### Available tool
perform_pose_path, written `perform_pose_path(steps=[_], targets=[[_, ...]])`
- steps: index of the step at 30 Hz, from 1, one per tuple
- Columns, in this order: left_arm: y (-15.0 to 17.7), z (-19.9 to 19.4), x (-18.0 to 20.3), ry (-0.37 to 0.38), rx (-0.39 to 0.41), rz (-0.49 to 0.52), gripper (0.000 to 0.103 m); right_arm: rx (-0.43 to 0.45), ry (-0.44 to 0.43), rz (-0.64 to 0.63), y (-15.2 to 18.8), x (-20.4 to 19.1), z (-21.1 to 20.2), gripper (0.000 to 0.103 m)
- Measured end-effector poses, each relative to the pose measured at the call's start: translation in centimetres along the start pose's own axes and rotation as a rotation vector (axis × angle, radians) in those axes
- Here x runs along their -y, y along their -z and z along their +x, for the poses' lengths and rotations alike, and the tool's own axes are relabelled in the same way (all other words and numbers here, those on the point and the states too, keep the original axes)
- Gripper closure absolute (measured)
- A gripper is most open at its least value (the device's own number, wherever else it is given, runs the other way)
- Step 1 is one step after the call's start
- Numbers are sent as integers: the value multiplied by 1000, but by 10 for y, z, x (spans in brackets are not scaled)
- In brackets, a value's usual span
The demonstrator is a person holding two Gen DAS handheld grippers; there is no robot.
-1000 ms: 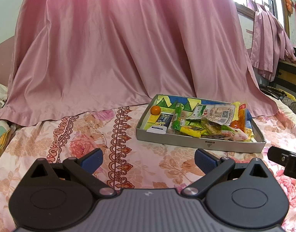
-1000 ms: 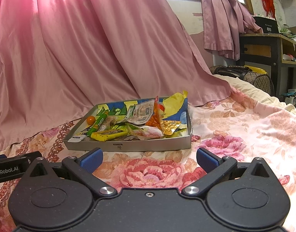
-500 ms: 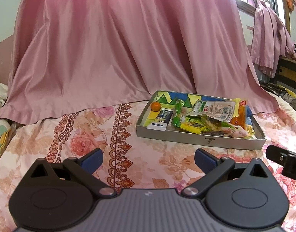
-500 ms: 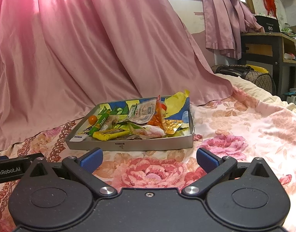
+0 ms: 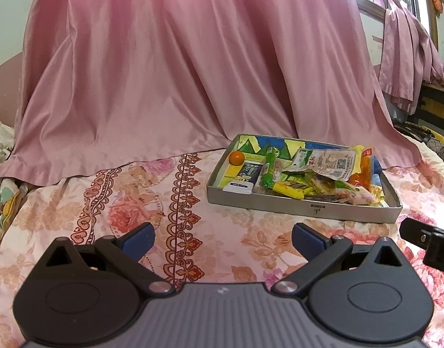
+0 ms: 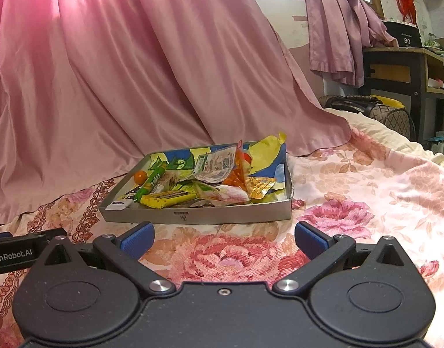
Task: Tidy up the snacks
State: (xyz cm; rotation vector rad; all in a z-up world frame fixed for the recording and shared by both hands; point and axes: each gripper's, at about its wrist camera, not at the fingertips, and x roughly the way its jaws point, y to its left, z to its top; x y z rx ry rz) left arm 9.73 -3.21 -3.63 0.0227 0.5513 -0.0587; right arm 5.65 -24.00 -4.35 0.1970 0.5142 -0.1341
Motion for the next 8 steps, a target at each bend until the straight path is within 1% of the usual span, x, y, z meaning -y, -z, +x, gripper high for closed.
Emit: perform_pose_path(steps=[8], targets=[[0, 1, 0, -3, -8, -1, 0, -7, -4, -2, -1, -1, 0, 1]])
